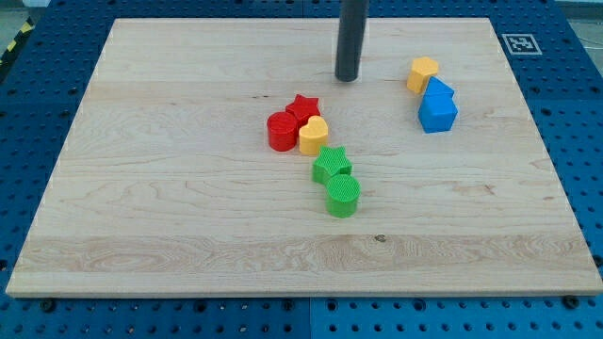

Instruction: Push the red star into the red circle

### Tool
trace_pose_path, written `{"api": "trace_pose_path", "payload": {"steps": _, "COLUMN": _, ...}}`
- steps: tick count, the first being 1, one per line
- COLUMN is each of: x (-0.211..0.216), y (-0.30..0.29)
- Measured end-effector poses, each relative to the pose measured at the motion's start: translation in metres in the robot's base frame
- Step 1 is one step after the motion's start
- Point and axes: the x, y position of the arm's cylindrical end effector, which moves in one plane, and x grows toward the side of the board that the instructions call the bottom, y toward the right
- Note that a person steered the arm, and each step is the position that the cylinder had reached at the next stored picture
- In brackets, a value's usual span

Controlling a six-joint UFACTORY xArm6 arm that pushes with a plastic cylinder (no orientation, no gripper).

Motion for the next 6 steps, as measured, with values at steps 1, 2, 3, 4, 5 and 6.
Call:
{"api": "trace_pose_path", "payload": {"steps": 1, "x": 0.027, "y": -0.001}}
{"api": "trace_pose_path", "payload": {"steps": 2, "x": 0.052, "y": -0.004}}
{"api": "trace_pose_path", "payload": {"steps": 3, "x": 0.059, "y": -0.037}}
{"api": "trace_pose_path", "payload": {"steps": 4, "x": 0.07, "y": -0.052}}
{"api": "trace_pose_path", "payload": {"steps": 5, "x": 0.084, "y": -0.054}}
{"api": "trace_pose_path", "payload": {"steps": 6, "x": 0.1, "y": -0.065}}
